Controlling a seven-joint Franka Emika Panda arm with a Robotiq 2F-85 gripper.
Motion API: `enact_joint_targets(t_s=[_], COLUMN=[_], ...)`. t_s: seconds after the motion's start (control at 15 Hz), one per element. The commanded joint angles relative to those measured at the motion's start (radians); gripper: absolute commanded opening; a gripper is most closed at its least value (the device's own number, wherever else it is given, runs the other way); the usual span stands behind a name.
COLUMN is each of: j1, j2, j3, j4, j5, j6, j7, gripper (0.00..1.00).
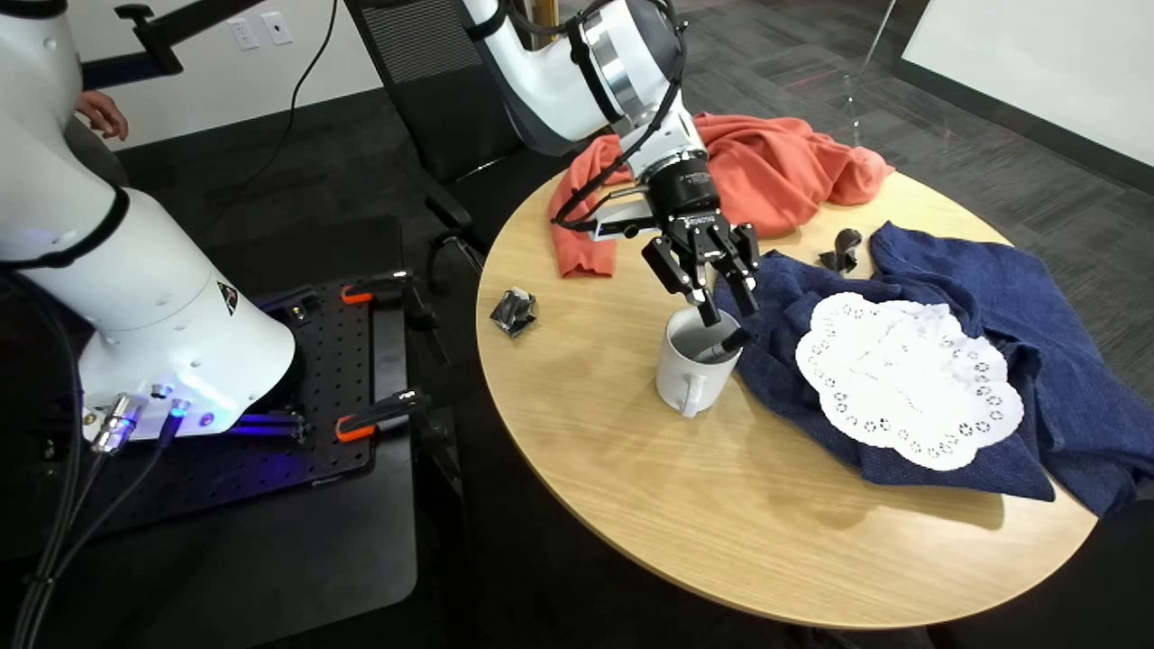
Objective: Put the black marker inside the white mug, remove the marker from the mug and put it on the table
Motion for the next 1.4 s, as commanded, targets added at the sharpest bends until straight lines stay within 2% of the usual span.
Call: enact_joint_targets(t_s=[0.0,0.13,0.2,0.73,1.0,1.33], j1=[-0.003,-0.004,-0.005,-0.038,-0.088,-0.158], j2=[-0.007,-0.022,-0.038,-0.206,-0.304,-0.410], j3=[0.015,0.016,0.018,0.017,0.010,-0.013], j4=[0.010,0.000,-0.009,-0.093,-0.138,-0.190], j5=[0.013,0.010,0.008,-0.048,-0.077,-0.048], j6=[-0.039,-0.035,-0.031,0.049,0.161,0.369], j7=[0.013,0.010,0.004,-0.093,-0.222,-0.472], gripper=[0.83,0.98,1.00,1.00,1.00,1.00])
